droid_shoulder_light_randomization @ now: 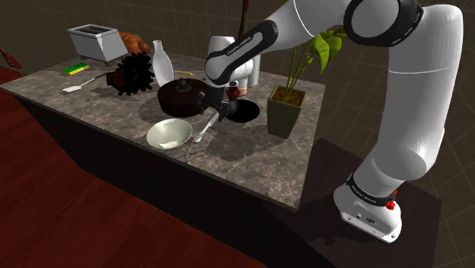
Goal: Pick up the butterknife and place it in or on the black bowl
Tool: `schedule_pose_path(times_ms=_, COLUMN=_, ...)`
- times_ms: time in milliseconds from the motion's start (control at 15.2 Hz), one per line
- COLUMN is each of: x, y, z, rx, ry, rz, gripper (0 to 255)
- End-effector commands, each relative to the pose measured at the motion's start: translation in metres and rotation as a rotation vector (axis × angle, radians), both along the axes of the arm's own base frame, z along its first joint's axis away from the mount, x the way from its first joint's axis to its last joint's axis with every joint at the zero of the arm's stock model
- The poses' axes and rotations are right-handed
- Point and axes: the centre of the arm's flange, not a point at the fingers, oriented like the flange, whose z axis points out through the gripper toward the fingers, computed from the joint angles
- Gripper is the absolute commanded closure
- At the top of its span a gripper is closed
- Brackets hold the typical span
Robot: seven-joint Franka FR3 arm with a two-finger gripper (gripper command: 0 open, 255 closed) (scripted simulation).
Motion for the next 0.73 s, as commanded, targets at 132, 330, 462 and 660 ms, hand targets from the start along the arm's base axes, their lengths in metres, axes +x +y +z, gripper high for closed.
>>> schedule_pose_path(times_ms=132, x=0.017, y=-0.002, z=-0.024, rx=0.010, ry=0.000, rz=-0.062, gripper=0)
schedule_pose_path(times_ms=330, x=0.018, y=0.001, z=-0.040, rx=0.010, ry=0.000, rz=-0.062, gripper=0)
schedule_pose_path(times_ms=462, x=0.019, y=0.004, z=-0.050, rx=0.010, ry=0.000, rz=-0.062, gripper=0)
schedule_pose_path(times_ms=660, x=0.019, y=0.004, z=-0.053, rx=0.010, ry=0.000, rz=-0.062, gripper=0)
